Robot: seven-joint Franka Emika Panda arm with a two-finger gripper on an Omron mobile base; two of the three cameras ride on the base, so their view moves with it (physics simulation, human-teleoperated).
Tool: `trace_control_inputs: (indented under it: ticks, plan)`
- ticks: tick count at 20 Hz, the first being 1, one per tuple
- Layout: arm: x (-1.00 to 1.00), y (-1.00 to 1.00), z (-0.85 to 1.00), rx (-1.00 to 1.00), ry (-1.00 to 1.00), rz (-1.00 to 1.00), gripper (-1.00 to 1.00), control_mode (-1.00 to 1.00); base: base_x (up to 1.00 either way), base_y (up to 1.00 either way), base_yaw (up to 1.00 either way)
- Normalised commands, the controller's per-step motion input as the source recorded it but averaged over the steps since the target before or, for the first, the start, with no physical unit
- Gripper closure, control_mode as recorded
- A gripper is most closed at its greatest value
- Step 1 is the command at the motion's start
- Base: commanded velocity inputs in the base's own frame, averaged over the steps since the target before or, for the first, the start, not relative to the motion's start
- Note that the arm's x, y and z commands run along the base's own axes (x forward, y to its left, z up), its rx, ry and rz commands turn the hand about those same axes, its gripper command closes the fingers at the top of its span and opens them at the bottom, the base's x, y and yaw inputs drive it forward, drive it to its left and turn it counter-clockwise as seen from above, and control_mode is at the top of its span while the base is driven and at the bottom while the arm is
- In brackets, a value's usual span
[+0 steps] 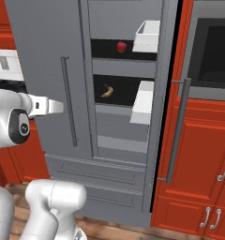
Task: Retrieve the apple and banana from the fridge and place them into the bowl on the dining table.
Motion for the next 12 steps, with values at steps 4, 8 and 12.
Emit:
trace_control_inputs:
  ticks: [4,8,12]
  plan:
    - [0.24,0.34,0.01,0.08,0.00,0.05,-1.00,-1.00,0.00,0.00,0.00]
    - [0.38,0.06,0.03,0.11,0.02,-0.09,-1.00,-1.00,0.00,0.00,0.00]
    - [0.64,-0.01,0.03,0.17,0.11,-0.02,-1.00,-1.00,0.00,0.00,0.00]
